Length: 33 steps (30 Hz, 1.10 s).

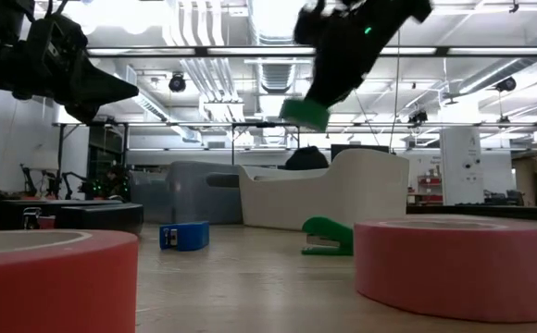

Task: Pick and place Stapler, Stapler remover, tape
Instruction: Put the green tape into the bottom white bin

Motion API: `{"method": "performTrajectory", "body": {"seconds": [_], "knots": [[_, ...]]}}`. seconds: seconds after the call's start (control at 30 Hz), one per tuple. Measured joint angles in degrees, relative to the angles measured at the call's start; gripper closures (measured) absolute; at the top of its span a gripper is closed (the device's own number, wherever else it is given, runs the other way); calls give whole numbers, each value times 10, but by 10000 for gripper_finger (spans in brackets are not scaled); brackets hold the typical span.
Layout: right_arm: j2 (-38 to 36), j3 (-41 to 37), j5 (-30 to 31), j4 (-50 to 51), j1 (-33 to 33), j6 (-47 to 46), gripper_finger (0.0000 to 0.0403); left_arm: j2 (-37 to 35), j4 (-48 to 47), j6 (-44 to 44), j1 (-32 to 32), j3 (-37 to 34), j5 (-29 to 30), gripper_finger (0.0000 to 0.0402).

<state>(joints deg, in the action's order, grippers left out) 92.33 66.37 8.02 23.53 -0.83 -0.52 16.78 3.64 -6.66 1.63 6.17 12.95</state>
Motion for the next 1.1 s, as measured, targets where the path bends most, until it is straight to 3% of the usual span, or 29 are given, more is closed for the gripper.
{"method": "performTrajectory", "body": {"seconds": [0.43, 0.6, 1.1], "knots": [[144, 41, 28, 28, -41, 11, 353, 3, 0, 0, 0, 0, 0, 376], [153, 41, 74, 30, -44, 12, 353, 3, -1, 0, 0, 0, 0, 378], [152, 38, 65, 27, -40, 7, 353, 3, -3, 0, 0, 0, 0, 376]]}}
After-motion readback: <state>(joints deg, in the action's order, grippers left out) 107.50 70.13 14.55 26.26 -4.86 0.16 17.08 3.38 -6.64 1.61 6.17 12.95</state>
